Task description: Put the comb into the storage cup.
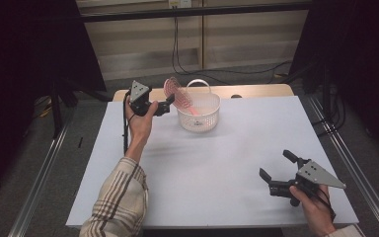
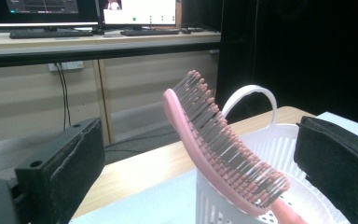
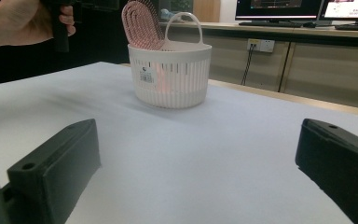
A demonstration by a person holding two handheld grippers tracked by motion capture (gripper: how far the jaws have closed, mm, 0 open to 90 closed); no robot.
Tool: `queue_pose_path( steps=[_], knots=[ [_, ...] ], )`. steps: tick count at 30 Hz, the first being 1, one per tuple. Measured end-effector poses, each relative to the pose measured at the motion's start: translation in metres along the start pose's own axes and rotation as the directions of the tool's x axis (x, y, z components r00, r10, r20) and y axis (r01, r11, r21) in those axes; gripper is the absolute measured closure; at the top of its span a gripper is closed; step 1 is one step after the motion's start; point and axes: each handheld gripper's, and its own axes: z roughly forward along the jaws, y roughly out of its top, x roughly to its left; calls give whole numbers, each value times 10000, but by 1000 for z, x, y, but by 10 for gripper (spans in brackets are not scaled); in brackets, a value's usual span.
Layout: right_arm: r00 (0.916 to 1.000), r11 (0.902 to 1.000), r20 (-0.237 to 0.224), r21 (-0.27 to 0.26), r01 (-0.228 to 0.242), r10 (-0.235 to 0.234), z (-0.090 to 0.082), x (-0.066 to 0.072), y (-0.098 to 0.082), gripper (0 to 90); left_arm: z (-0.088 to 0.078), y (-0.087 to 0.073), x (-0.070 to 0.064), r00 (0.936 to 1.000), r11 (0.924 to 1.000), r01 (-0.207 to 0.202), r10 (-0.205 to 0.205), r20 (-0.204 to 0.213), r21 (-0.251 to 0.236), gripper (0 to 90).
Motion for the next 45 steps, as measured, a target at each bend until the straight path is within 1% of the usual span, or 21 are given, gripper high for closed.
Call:
queue_pose_path(
  steps=[1, 5, 10, 12, 13, 17, 19, 25, 26, 28, 29, 30, 31, 32, 33, 34, 36, 39, 42, 44, 45],
  knots=[
    [10000, 10000, 6, -9, -7, 7, 0, 0, 0, 0, -2, 0, 0, 9999, 9999, -111, 111, 21, 42, 21],
    [10000, 10000, 23, -46, -28, 28, 0, -1, -1, 0, -6, -1, -2, 9999, 10000, 57, -57, 93, -36, 22],
    [10000, 10000, 49, -54, 6, -6, 0, -1, 0, 0, -11, 1, -4, 10000, 10000, -56, 56, 79, 22, 28],
    [10000, 10000, 66, -70, -12, 12, -1, -1, 0, 0, -13, 3, -7, 9997, 9998, 222, -222, 134, 14, 33],
    [10000, 10000, 81, -62, -27, 27, -1, -1, -1, 0, -14, 4, -8, 9995, 9998, 190, -190, 240, 7, 32],
    [10000, 10000, 74, -59, -3, 4, -2, -2, 0, 0, -21, 3, -14, 9995, 9999, -100, 103, 304, -81, 23],
    [10000, 10000, 61, -29, 26, -25, -2, -1, 0, 0, -25, 2, -15, 9995, 9997, -204, 207, 229, -145, 23],
    [9999, 10000, 114, -74, -3, 4, -2, -2, 0, 0, -36, -5, -15, 9996, 9997, -214, 216, 200, -111, 20],
    [9999, 10000, 106, -75, -12, 13, -2, -2, -1, 0, -39, -6, -16, 9997, 9997, -176, 178, 139, -153, 21],
    [10000, 10000, 95, -53, -9, 9, -2, -2, -1, 0, -46, -5, -20, 9991, 9984, -408, 402, -164, -397, 22],
    [10000, 10000, 89, -47, -12, 13, -1, -2, -1, 0, -47, -4, -22, 9998, 9985, -167, 171, 64, -531, 21],
    [10000, 10000, 71, -48, -11, 11, -1, -2, -1, 0, -49, -3, -22, 9989, 9976, 282, -258, 382, -638, 21],
    [10000, 10000, 70, -49, -3, 4, -1, -2, -1, 0, -51, -3, -23, 9976, 9961, 551, -521, 452, -694, 21],
    [10000, 10000, 83, -40, 42, -42, -1, -2, 0, 0, -52, -3, -25, 9988, 9963, 409, -387, 301, -761, 21],
    [10000, 10000, 69, -61, 54, -54, -1, -1, 0, 0, -54, -3, -26, 9998, 9974, 13, 1, 198, -726, 21],
    [10000, 9999, 78, -80, 62, -61, -1, -1, 0, 0, -55, -3, -28, 9997, 9977, -136, 149, 190, -665, 21],
    [9999, 9999, 106, -74, 82, -81, -2, -1, 1, 0, -59, -4, -30, 9993, 9979, -130, 151, 330, -636, 21],
    [9999, 9999, 129, -71, 93, -92, -2, 0, 1, 0, -65, -6, -33, 9994, 9981, -246, 258, 211, -570, 22],
    [9998, 9998, 103, -70, 160, -159, -2, 2, 2, 0, -72, -7, -35, 10000, 9985, 18, -17, 7, -540, 27],
    [9998, 9998, 71, -95, 160, -160, -1, 3, 2, 0, -75, -8, -35, 9994, 9987, -322, 317, -138, -404, 28],
    [9998, 9999, 91, -68, 150, -150, -1, 3, 2, 0, -77, -9, -36, 9997, 9988, -241, 238, -85, -429, 28]
  ],
)
